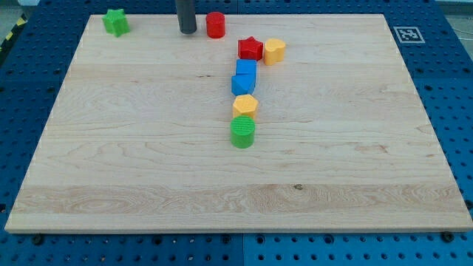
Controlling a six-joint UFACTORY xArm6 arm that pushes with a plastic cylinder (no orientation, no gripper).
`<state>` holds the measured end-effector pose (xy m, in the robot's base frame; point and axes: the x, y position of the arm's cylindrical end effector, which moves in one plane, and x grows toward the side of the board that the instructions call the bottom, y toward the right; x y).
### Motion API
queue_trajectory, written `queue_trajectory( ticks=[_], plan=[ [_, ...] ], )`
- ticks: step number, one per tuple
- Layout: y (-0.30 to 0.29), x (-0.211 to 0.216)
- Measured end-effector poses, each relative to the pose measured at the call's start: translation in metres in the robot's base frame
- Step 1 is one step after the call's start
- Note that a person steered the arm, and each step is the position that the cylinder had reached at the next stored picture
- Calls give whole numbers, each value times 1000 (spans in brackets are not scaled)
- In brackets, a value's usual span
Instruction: Slide the red star into the heart
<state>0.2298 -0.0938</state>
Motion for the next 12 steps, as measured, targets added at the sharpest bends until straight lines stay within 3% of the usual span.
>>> queue_trajectory(
  ticks=[4,8,12],
  plan=[
    [5,-5],
    [19,68],
    [173,69]
  ],
)
